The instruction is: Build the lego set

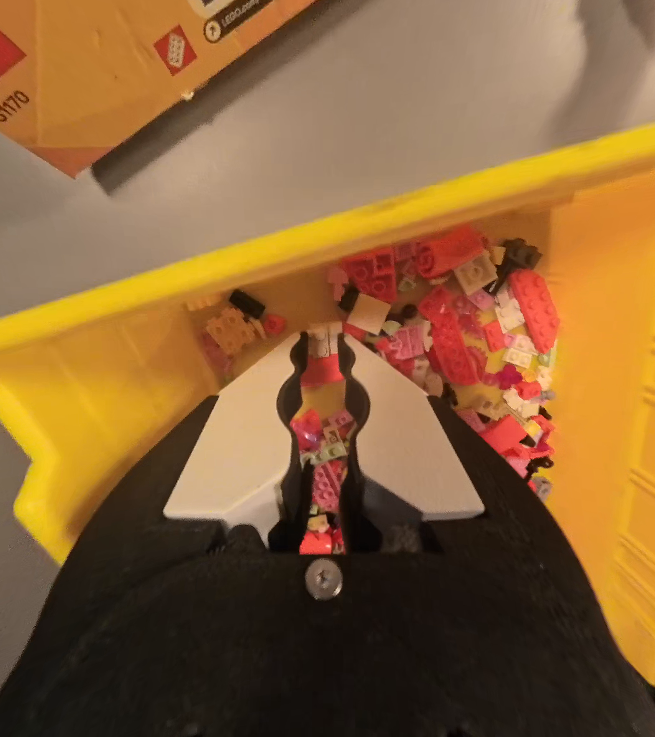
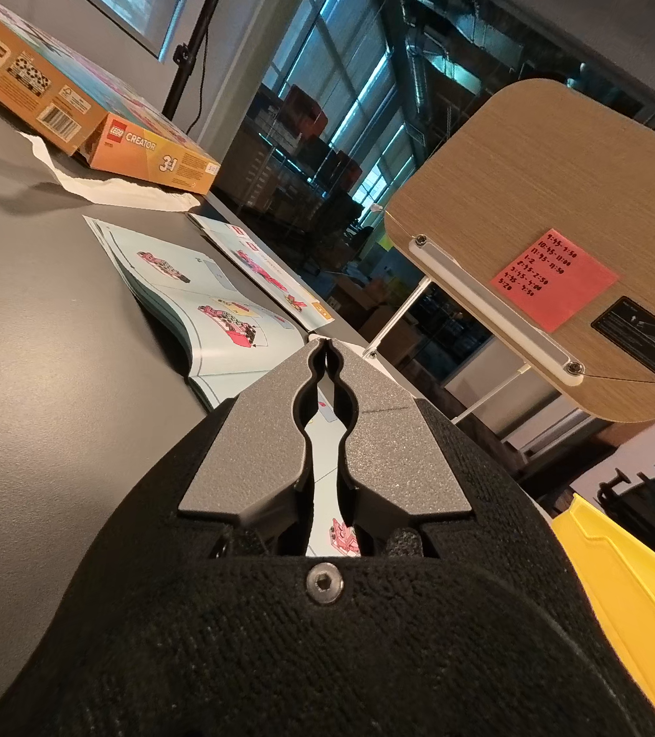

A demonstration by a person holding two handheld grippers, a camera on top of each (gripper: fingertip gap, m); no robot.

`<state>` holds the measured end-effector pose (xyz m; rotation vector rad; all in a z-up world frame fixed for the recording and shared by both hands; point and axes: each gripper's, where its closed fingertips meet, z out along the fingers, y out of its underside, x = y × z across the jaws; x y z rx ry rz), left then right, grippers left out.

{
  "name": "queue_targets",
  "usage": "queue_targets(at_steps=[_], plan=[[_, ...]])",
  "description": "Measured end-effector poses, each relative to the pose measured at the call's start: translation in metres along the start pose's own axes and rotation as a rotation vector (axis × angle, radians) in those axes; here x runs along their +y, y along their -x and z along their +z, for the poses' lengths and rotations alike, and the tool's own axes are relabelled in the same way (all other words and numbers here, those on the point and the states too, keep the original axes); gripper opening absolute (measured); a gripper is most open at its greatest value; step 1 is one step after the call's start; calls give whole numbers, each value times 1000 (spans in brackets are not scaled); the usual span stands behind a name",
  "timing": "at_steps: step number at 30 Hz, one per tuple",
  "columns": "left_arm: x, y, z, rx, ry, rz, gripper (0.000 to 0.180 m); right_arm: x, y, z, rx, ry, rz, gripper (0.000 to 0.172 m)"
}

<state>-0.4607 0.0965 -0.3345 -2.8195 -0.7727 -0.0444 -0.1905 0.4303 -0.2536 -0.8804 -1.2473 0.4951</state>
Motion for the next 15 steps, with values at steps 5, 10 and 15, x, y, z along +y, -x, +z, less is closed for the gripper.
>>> queue_targets(at_steps=[5, 10, 15], plan=[[-5, -12, -38, -4, -135, 44, 13, 0, 0, 0, 1, -1, 2, 0], [-37, -51, -108, -3, -344, 161, 13, 0, -4, -1, 17, -6, 21, 0], [-66, -173, -139, 185, -408, 423, 14, 0, -13, -4, 59, -17, 63, 0]])
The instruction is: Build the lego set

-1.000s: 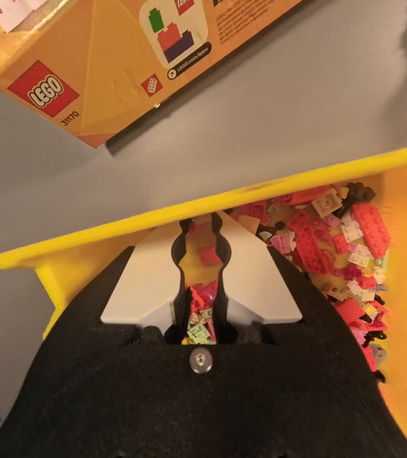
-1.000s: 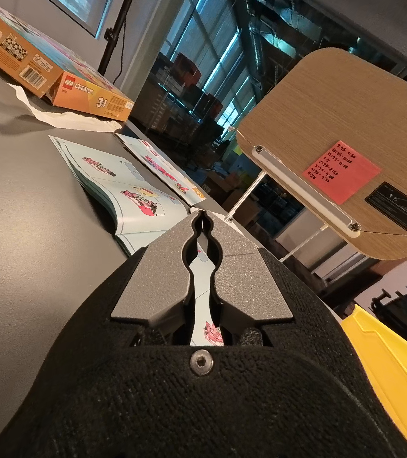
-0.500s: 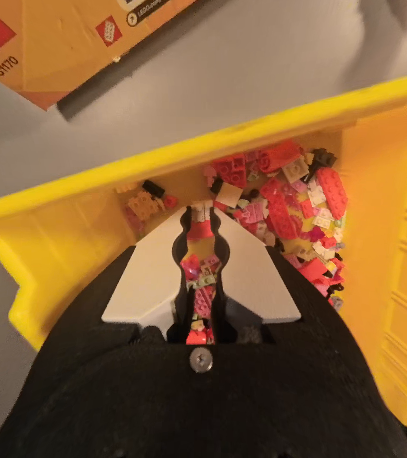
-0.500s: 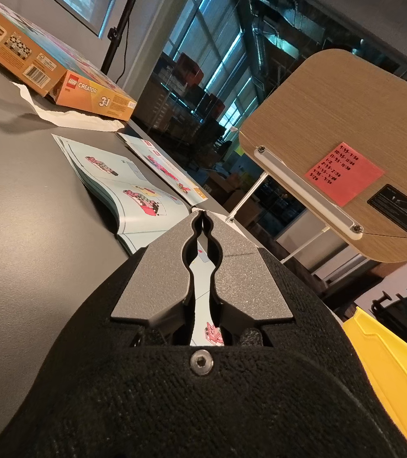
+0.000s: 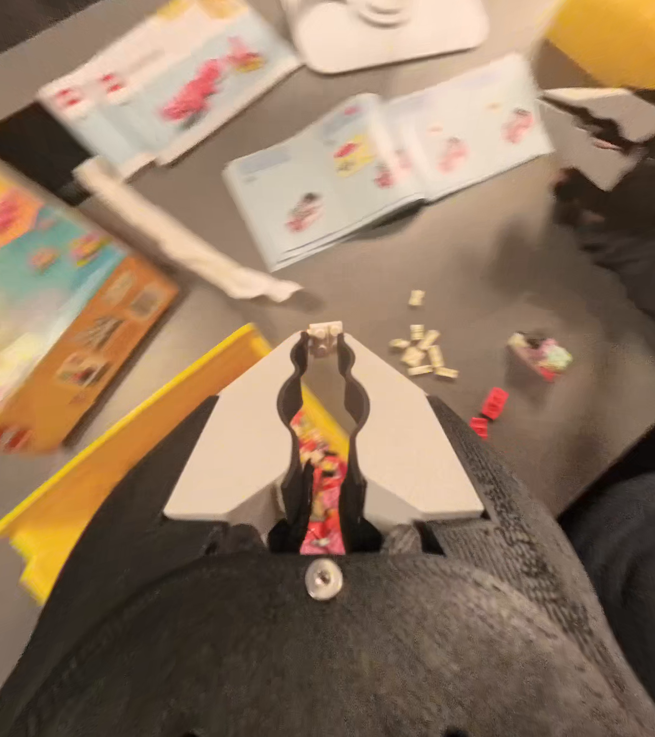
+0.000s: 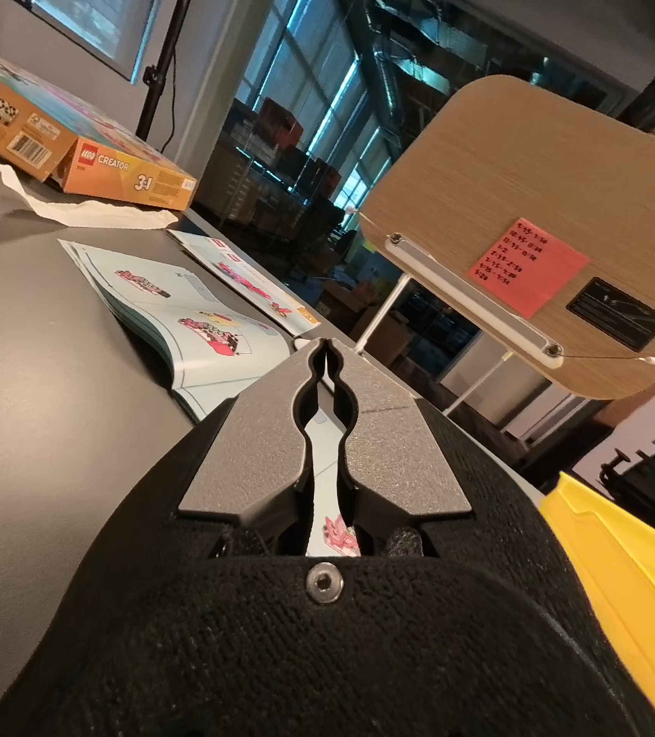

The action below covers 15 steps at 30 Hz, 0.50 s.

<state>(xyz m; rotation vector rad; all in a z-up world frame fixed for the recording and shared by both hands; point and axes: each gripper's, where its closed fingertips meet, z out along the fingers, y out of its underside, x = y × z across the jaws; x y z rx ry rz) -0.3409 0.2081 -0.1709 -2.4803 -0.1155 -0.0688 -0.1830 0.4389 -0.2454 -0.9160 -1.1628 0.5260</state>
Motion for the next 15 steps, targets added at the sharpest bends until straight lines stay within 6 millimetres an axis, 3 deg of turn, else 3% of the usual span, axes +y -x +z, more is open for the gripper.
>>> queue_targets(at_steps=[3, 5, 7, 11, 15], plan=[[-4, -68, 47, 149, 119, 139, 14, -1, -5, -2, 20, -10, 23, 0], [10, -108, 84, 238, 227, 211, 14, -2, -7, -3, 25, -15, 30, 0], [26, -135, 116, 281, 314, 279, 13, -3, -6, -4, 21, -22, 32, 0], [47, -166, 162, 312, 420, 363, 14, -3, -6, -3, 16, -26, 33, 0], [59, -179, 187, 310, 492, 397, 14, -5, -7, -4, 21, -35, 40, 0]])
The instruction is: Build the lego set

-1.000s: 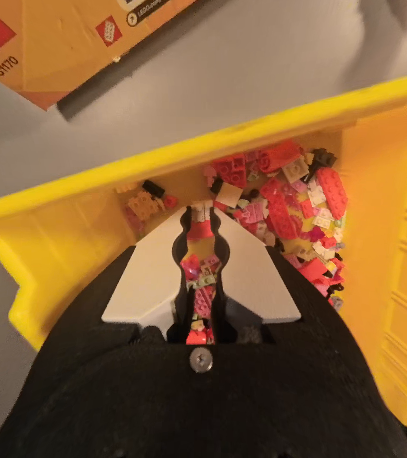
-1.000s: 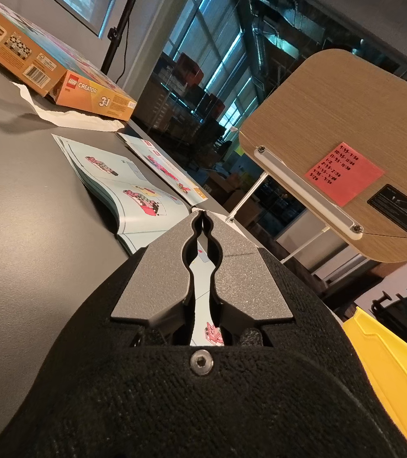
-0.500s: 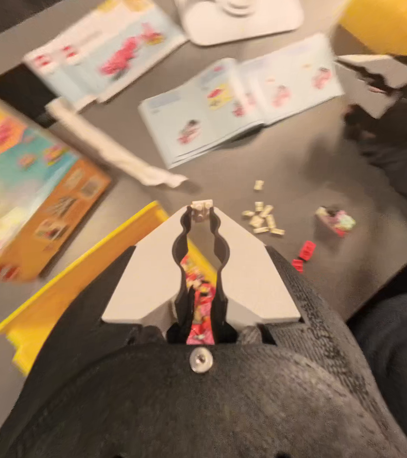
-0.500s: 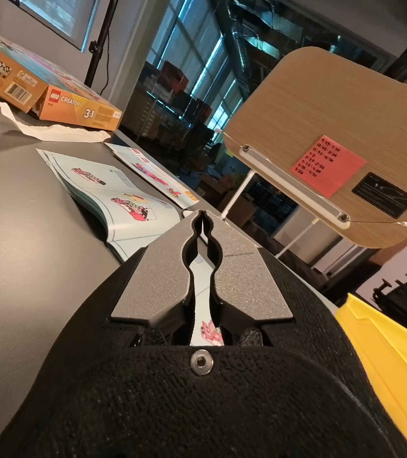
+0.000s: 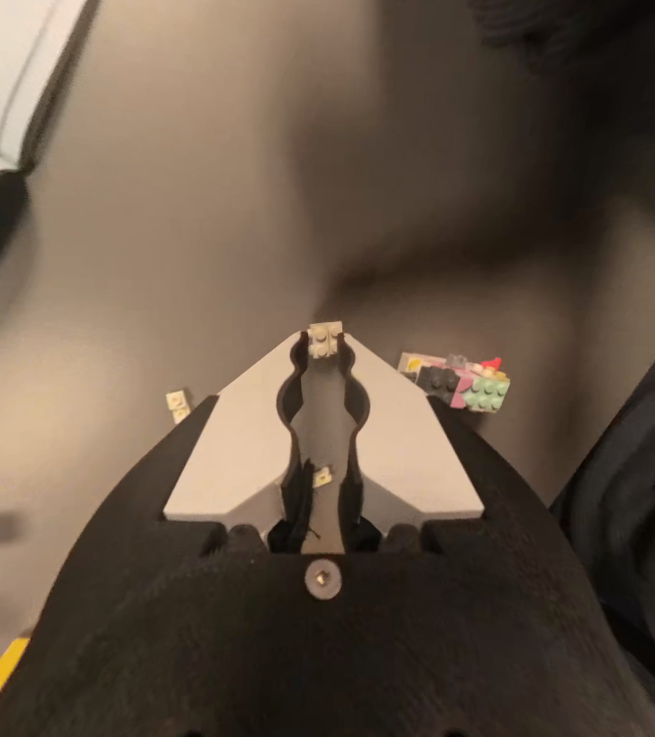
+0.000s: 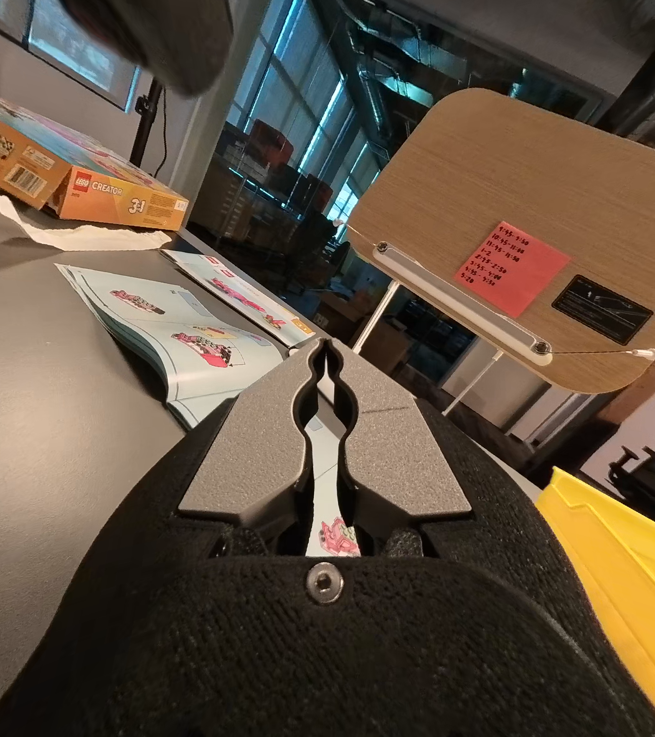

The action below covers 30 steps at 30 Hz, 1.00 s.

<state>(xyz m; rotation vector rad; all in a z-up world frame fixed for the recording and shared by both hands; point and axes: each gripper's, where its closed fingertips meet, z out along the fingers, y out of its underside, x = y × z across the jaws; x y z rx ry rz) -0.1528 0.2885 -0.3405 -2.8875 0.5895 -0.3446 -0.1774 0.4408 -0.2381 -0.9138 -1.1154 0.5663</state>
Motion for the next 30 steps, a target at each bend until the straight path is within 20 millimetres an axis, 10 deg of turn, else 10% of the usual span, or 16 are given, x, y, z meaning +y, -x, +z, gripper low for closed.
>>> queue_targets(at_steps=[8, 13, 21, 30], plan=[[-7, 10, 6, -137, 6, -17, 41, -1, -2, 1, 6, -12, 14, 0], [1, 19, -30, -267, -96, -84, 56, -2, -5, 0, 14, -18, 30, 0], [-4, 34, -111, -471, -855, -334, 59, -5, -3, -4, 14, -22, 20, 0], [1, 72, -127, -906, -1183, -85, 38, -8, 8, -19, -10, -9, -26, 0]])
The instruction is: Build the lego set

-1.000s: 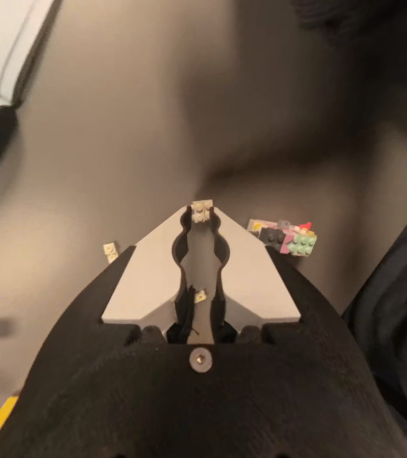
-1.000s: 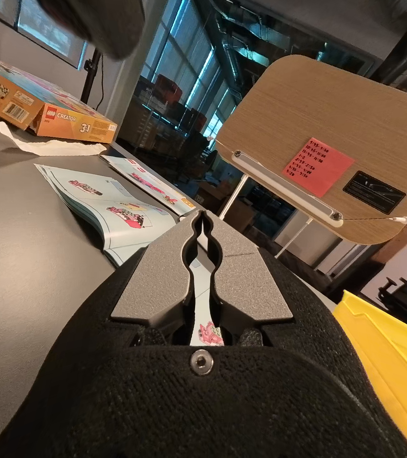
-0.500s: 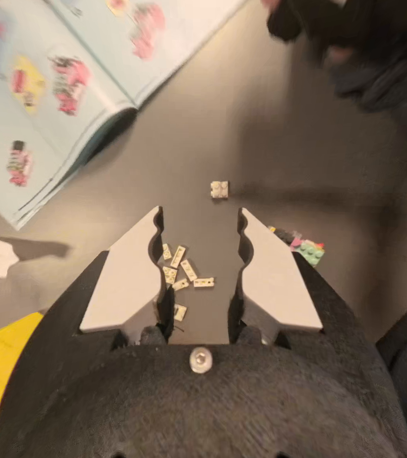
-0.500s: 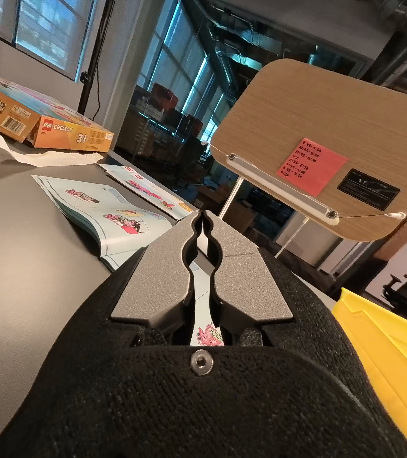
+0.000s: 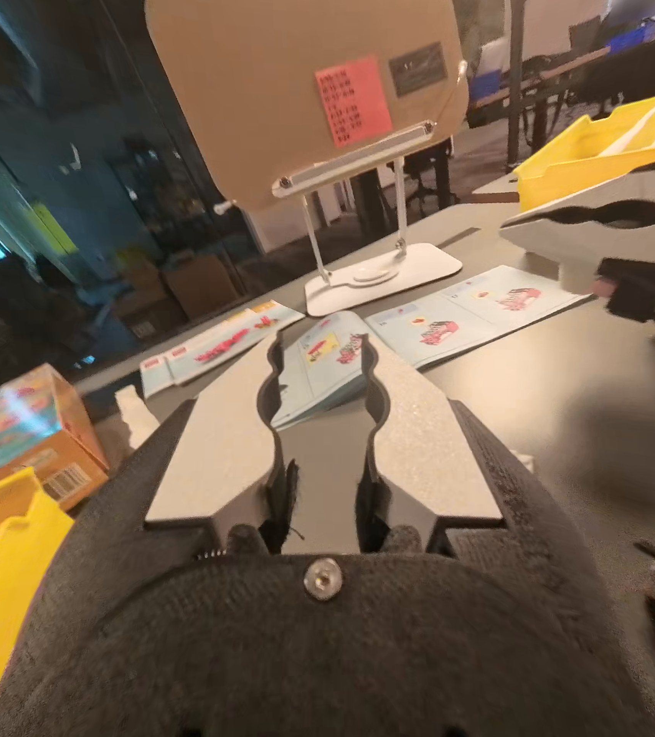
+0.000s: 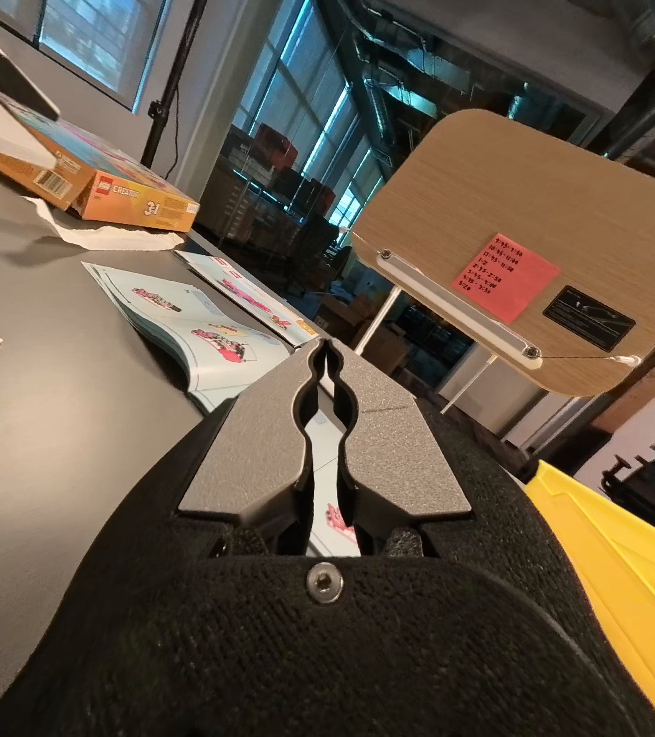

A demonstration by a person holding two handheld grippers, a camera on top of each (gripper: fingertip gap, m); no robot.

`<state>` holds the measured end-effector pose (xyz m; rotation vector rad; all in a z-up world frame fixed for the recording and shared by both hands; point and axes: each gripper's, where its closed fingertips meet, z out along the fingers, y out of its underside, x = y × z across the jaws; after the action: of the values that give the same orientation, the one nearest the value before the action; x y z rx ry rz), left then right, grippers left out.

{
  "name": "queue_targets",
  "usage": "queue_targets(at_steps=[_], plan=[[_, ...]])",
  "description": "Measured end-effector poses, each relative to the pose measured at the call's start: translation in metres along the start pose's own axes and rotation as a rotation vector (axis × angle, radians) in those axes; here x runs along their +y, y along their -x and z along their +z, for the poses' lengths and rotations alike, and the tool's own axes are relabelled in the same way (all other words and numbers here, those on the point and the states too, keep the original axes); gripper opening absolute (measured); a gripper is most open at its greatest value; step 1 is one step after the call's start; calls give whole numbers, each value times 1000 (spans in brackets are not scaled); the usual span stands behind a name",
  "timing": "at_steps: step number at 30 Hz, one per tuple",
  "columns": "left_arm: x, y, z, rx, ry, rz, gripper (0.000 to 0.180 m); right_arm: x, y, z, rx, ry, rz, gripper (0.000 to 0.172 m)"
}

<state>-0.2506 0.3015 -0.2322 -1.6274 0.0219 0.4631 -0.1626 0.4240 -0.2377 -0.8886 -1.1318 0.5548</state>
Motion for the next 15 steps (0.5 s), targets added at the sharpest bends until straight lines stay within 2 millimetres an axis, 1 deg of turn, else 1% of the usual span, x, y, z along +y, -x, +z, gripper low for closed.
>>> queue_targets(at_steps=[2, 3, 6, 9, 12, 14, 15], plan=[[2, 4, -1, 0, -44, 35, 37, -1, 4, -2, -20, 3, 5, 0], [0, 5, -2, 11, -63, 26, 37, 0, 5, -2, -23, 8, 6, 0], [-1, 0, -5, 75, -115, -1, 37, 4, 4, 0, -17, 29, 7, 0], [2, 6, -5, 46, -124, -11, 37, 3, 4, 0, -18, 28, 2, 0], [-4, 4, -8, 48, -162, -9, 36, 2, 8, 2, -37, 25, -4, 0], [-9, 0, -11, 51, -194, 56, 35, 4, 12, 4, -56, 38, -15, 0], [-11, 2, -12, 29, -209, 100, 33, 4, 14, 4, -63, 43, -26, 0]])
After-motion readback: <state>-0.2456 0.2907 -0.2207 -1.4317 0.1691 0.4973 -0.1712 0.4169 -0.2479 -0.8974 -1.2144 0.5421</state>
